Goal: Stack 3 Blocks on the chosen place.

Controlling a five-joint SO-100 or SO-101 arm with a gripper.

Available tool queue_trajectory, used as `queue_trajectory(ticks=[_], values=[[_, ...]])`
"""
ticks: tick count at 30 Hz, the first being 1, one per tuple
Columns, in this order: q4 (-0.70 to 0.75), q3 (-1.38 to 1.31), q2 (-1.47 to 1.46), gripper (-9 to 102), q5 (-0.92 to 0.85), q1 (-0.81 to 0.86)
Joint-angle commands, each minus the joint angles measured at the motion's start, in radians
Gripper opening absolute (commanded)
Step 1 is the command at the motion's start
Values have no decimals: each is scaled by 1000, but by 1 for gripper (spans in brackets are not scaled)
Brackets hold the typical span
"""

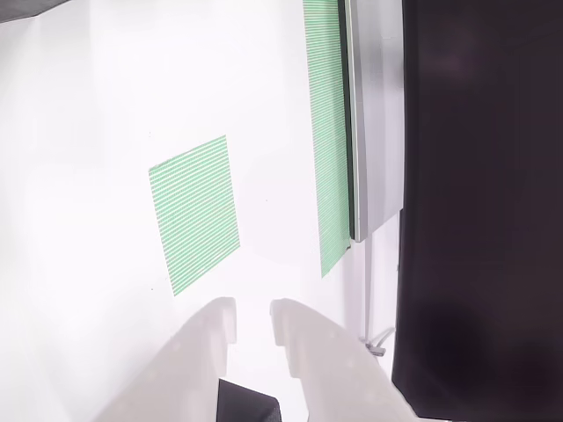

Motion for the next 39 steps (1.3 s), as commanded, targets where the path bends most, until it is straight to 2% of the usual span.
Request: queue_trajectory(ticks=[1, 6, 11, 15, 19, 22, 25, 31, 39], values=[[-11, 18, 12, 0, -2, -20], [-74, 2, -44, 0, -9, -44], [-106, -268, -344, 0, -29, -121], [-48, -523, -541, 0, -60, -170], [95, -723, -643, 3, -80, -207], [195, -825, -681, 4, -466, -259], [222, -841, -695, 4, -548, -296], [371, -813, -746, 4, -907, -345], [506, -807, -885, 16, -1236, -348]])
